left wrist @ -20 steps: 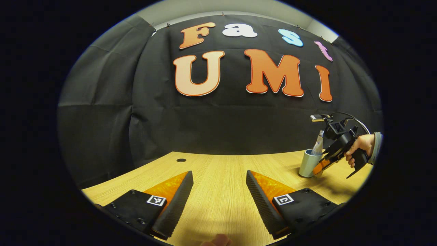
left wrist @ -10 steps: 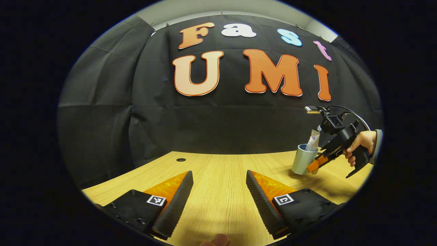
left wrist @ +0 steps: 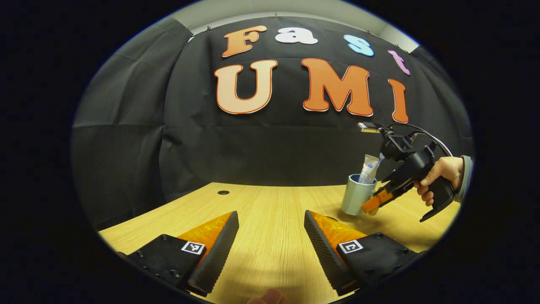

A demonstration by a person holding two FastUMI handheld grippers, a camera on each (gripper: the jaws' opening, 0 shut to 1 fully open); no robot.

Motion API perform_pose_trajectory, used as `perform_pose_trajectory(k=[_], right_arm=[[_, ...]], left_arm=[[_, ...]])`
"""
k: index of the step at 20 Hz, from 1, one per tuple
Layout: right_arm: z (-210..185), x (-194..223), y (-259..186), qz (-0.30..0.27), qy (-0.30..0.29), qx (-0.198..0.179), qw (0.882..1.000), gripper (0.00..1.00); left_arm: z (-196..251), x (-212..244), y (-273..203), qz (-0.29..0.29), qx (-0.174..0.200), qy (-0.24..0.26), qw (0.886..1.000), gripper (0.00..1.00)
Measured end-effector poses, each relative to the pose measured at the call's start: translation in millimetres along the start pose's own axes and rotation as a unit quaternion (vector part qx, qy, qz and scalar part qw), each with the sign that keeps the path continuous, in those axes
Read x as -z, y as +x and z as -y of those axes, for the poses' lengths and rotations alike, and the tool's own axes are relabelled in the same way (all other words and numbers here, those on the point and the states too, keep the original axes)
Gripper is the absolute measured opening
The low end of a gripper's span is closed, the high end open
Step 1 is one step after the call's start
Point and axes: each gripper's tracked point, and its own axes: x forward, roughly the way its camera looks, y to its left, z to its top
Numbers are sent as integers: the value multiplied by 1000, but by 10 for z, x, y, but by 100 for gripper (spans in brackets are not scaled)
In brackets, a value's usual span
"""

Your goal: Put the toothbrush and toothpaste on the desktop into the cup, then pick up the cup and place it on the coaster on the desktop.

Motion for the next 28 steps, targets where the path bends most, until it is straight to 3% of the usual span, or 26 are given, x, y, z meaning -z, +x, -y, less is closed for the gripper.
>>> perform_pose_trajectory(k=[6,15,28], right_arm=[[6,-8,-1,-5,-31,-14,999,20],[38,-9,-31,-28,-52,-26,998,20],[18,39,-43,-48,-50,-34,997,21]], left_arm=[[-22,102,30,-9,9,-8,1000,99],[-217,267,72,-29,-6,-21,999,99],[-322,368,91,-43,-16,-24,999,99]])
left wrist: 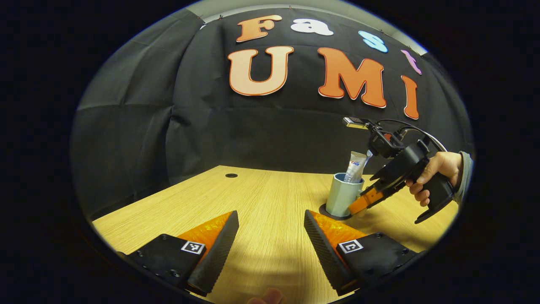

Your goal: Put the toothbrush and toothpaste on the desktop into the cup, then pick up the cup and place it on the coaster on the desktop.

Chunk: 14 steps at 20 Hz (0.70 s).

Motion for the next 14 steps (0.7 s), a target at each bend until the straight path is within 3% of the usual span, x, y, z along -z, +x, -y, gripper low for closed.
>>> perform_pose_trajectory(k=[8,14], right_arm=[[13,13,-15,5,-16,-14,1000,25],[-12,-71,-202,45,-7,-47,998,30]], left_arm=[[46,16,0,-5,-2,7,1000,99],[184,-98,-9,4,7,28,1000,99]])
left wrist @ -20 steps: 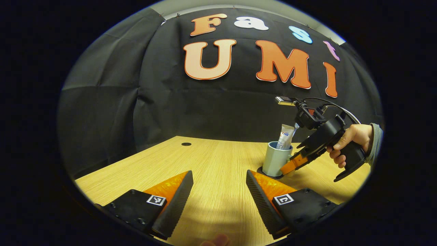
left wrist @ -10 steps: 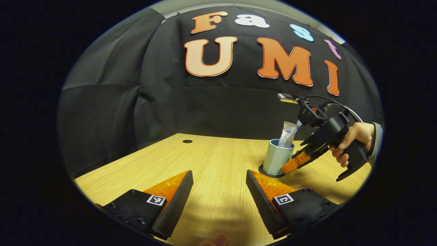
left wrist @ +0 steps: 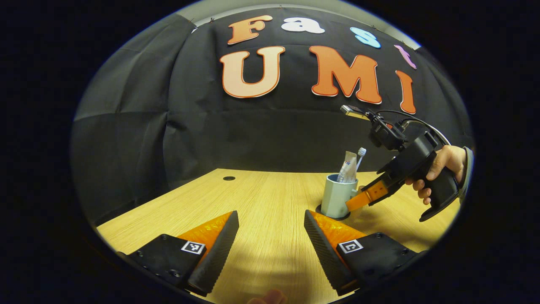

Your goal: Put the toothbrush and toothpaste on the desktop into the cup, then pick up the cup and place it on the coaster on the desktop.

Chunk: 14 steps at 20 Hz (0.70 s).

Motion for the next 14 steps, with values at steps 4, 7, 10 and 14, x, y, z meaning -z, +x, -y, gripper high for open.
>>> perform_pose_trajectory(k=[4,7,10,14], right_arm=[[34,24,-124,33,9,-26,999,31],[48,51,-286,57,16,-39,997,36],[213,37,-436,92,2,-29,995,41],[471,-27,-678,144,16,-8,989,47]], left_arm=[[109,-96,1,7,6,13,1000,99],[186,-159,-1,14,8,19,1000,99],[273,-222,20,18,12,27,999,99],[385,-319,27,29,15,36,999,99]])
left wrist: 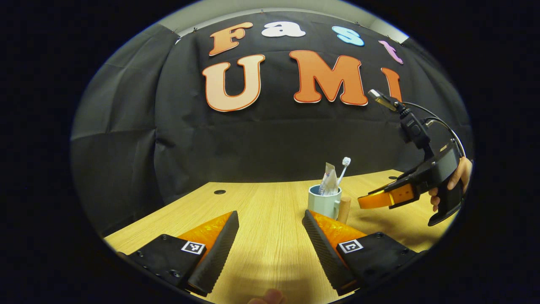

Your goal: Put the toothbrush and toothpaste on the desktop into the cup, then pick up the cup and place it on the coaster on the desktop.

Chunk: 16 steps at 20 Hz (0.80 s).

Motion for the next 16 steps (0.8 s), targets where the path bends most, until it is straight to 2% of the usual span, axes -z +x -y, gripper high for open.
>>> perform_pose_trajectory(k=[5,6,7,10,13,14,16], right_arm=[[317,-138,-354,71,12,25,997,52],[370,-156,-429,85,8,33,996,49],[422,-164,-492,97,4,40,994,55],[494,-174,-667,117,-7,41,992,59],[565,-265,-858,145,-14,48,988,59],[582,-305,-922,157,-15,51,986,54],[593,-368,-1046,183,-18,55,981,63]], left_arm=[[152,-206,7,23,6,3,1000,99],[197,-250,17,28,8,4,1000,99],[231,-298,7,33,10,4,999,99],[371,-461,1,46,19,6,999,99],[492,-637,-67,66,27,11,997,99],[536,-703,-88,72,29,12,997,99],[582,-782,-117,80,29,15,996,100]])
